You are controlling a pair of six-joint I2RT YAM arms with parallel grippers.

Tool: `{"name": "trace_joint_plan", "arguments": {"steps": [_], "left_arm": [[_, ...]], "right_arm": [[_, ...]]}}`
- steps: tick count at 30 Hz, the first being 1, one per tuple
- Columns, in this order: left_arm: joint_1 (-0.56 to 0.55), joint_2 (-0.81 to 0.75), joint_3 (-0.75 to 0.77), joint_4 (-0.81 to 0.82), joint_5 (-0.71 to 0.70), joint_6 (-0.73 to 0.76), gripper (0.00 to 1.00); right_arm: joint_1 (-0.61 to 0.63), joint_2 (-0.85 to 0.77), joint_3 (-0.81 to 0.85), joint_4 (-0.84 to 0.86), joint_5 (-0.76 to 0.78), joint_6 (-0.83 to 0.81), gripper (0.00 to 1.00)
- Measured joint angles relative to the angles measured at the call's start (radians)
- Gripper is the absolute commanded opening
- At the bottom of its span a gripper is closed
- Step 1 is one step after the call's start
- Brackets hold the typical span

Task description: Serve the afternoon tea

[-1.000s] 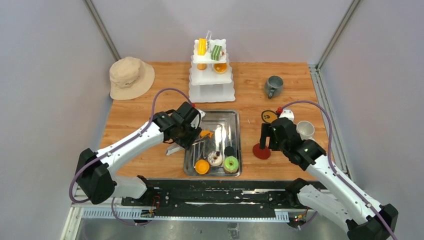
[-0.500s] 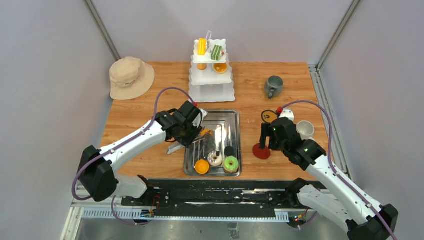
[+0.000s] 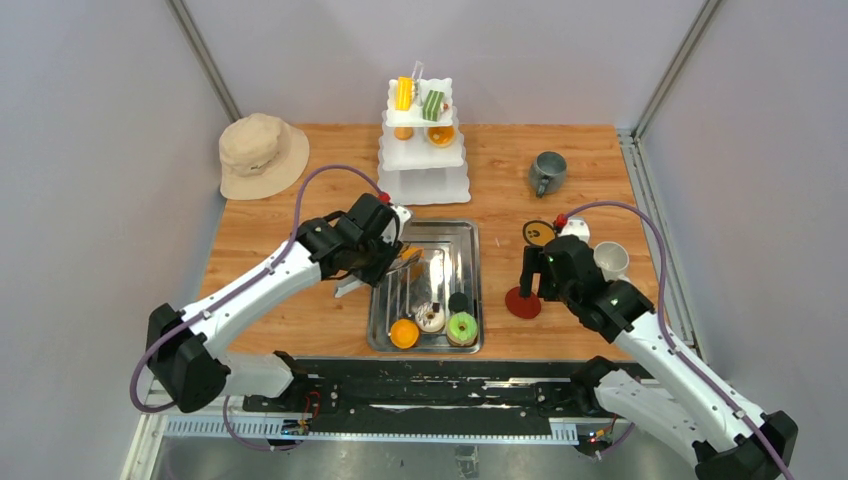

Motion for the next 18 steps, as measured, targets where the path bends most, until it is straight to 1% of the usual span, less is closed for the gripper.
{"name": "trace_joint_plan", "arguments": {"steps": [7, 18], "left_arm": [[0.014, -0.045, 0.082, -0.021, -0.005, 0.000, 0.00], [0.115, -0.064, 0.203, -0.008, -0.019, -0.037, 0.00]], "right_arm": [[0.000, -0.013, 0.000, 0.000, 0.001, 0.000, 0.85], [0.000, -0.038, 0.000, -0.005, 0.009, 0.000, 0.85]]}}
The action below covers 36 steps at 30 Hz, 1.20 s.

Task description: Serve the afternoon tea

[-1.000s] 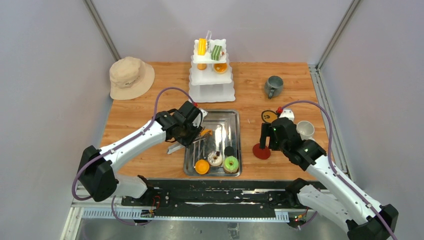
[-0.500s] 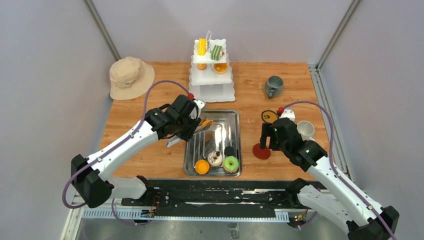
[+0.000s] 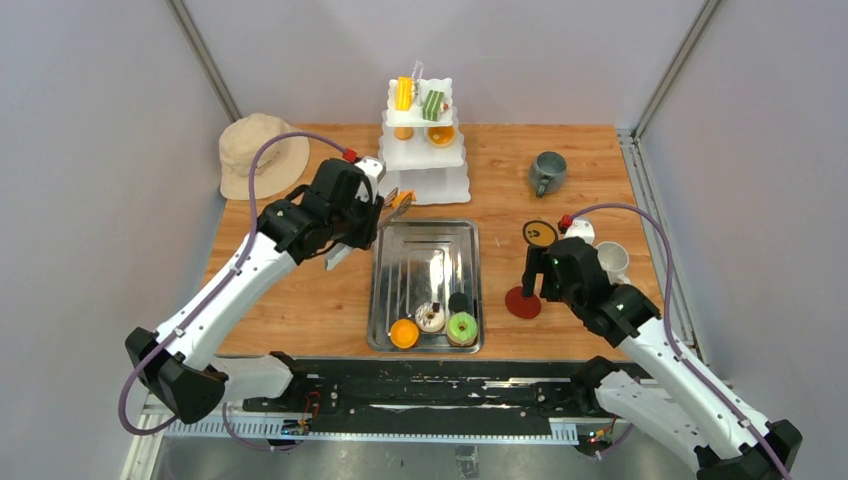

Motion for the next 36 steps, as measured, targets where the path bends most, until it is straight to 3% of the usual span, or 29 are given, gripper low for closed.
{"name": "trace_joint_plan", "arguments": {"steps": [7, 36], "left_arm": [[0.072, 0.035, 0.069, 0.076, -0.047, -0.036, 0.00], [0.101, 0.386, 0.259, 0.252, -0.046, -0.058, 0.00]], "right_arm": [[0.000, -0.015, 0.000, -0.005, 0.002, 0.000, 0.85], [0.000, -0.023, 0.000, -0.032, 0.042, 0.000, 0.85]]}}
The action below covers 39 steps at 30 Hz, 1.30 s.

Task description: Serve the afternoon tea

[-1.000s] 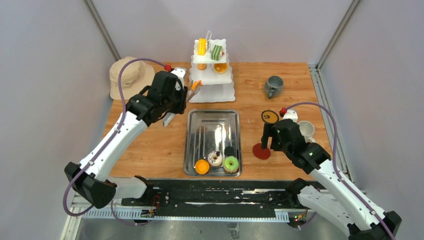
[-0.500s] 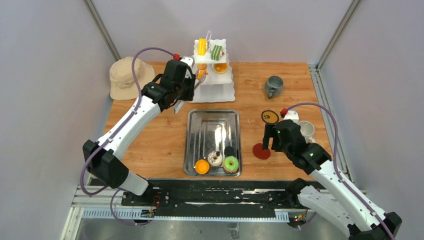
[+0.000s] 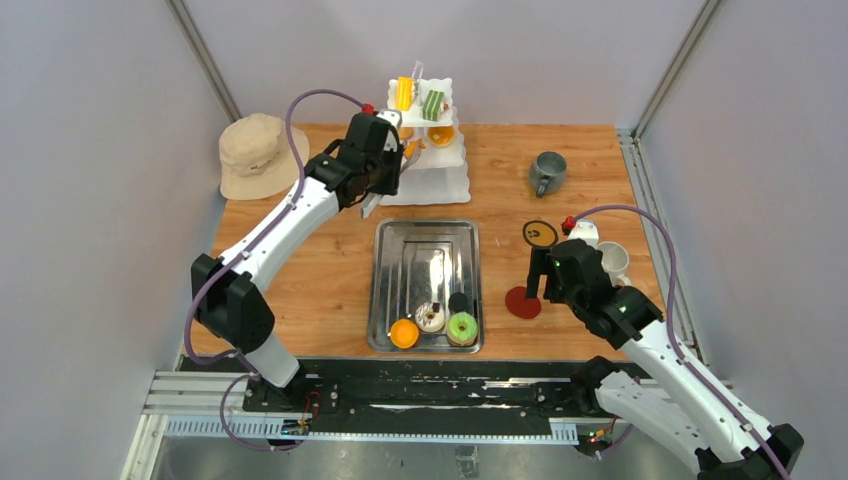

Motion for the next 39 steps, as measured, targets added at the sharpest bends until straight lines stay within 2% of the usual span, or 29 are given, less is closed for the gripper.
{"name": "trace_joint_plan", "arguments": {"steps": [24, 27, 33, 39], "left_arm": [[0.001, 0.069, 0.036, 0.002, -0.037, 0.000, 0.01], [0.001, 0.072, 0.044, -0.006, -0.055, 0.000, 0.14], [0.002, 0.072, 0.050, -0.021, -0.076, 0.000, 0.31], [0.002, 0.072, 0.050, -0.044, -0.079, 0.001, 0.36]], "right_arm": [[0.000, -0.020, 0.000, -0.018, 0.004, 0.001, 0.85], [0.000, -0.024, 0.000, -0.022, 0.004, 0.002, 0.85], [0.000, -0.026, 0.000, -0.024, 0.004, 0.006, 0.85], [0.000, -0.031, 0.000, -0.024, 0.004, 0.008, 0.85]]}}
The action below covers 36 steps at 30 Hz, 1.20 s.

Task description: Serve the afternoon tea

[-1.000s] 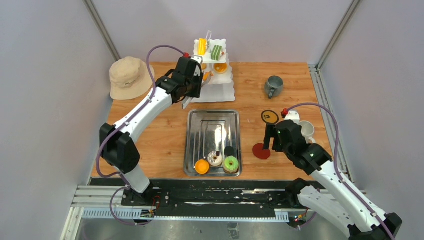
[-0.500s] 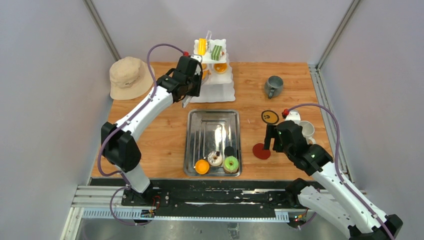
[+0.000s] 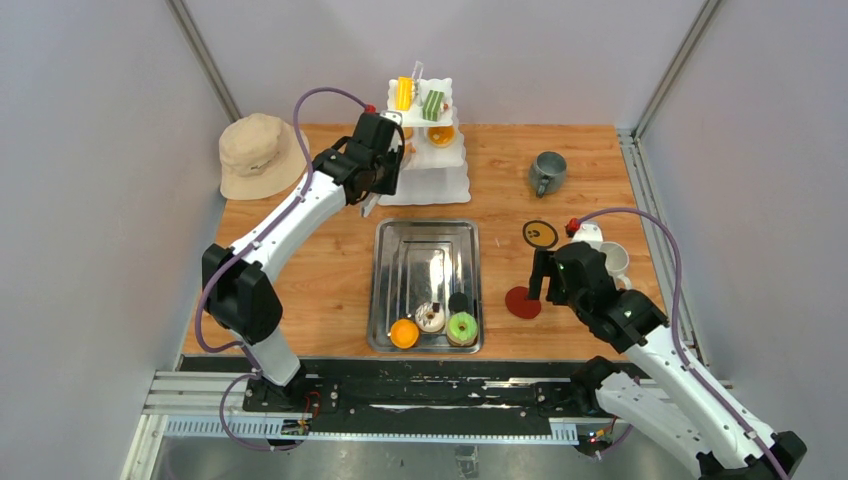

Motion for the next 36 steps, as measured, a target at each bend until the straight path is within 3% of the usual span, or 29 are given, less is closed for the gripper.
{"name": "trace_joint_plan", "arguments": {"steps": [14, 26, 36], "left_arm": [[0.000, -0.016, 0.000, -0.018, 0.001, 0.005, 0.52], [0.000, -0.058, -0.004, -0.041, 0.013, 0.009, 0.42], [0.001, -0.364, -0.162, -0.108, 0.097, 0.045, 0.42]], "right_arm": [[0.000, -0.019, -0.004, -0.019, 0.000, 0.009, 0.85], [0.000, -0.028, -0.008, -0.022, 0.000, 0.015, 0.85], [0.000, -0.016, -0.008, -0.021, -0.001, 0.015, 0.85]]}}
